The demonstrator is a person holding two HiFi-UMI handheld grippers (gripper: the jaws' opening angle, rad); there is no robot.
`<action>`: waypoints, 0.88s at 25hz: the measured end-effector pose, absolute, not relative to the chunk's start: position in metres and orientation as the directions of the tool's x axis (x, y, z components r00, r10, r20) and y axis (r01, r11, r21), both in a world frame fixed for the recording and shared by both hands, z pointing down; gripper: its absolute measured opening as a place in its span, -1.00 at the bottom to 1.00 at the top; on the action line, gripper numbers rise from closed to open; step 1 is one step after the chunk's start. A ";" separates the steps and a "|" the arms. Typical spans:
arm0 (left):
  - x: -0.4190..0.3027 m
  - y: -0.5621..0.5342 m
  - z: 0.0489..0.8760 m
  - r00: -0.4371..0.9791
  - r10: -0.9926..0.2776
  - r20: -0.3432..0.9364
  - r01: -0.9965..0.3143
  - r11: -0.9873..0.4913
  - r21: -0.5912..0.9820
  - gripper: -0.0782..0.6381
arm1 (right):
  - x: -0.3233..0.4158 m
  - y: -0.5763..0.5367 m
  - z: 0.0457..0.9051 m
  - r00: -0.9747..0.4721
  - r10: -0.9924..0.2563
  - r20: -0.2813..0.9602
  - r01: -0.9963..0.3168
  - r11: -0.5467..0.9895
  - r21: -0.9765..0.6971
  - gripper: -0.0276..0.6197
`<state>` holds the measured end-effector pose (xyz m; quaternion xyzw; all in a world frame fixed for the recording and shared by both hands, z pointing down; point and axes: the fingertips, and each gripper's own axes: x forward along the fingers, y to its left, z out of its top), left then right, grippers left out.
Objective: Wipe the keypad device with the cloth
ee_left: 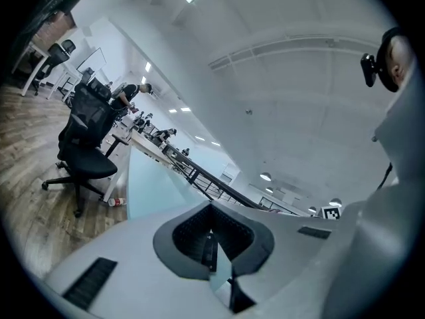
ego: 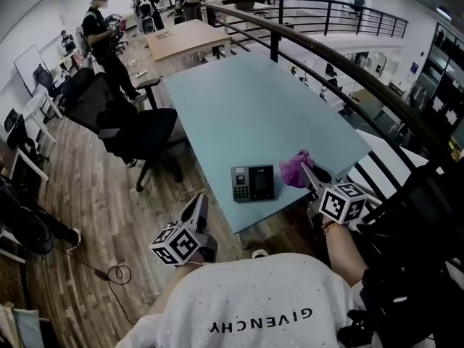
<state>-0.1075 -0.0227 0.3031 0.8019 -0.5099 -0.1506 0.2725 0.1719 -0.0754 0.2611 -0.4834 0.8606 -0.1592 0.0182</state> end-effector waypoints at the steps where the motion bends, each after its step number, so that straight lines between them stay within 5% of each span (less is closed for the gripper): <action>1: -0.105 -0.019 0.300 0.441 -0.897 0.033 -0.733 -0.339 0.590 -0.78 | 0.172 -0.069 0.258 -0.530 -0.839 0.123 -0.828 0.481 -0.288 -0.84; 22: -0.075 0.049 0.322 0.505 -0.862 0.051 -0.697 -0.372 0.613 -0.78 | 0.199 0.042 0.321 -0.467 -0.843 0.268 -0.868 0.379 -0.321 -0.84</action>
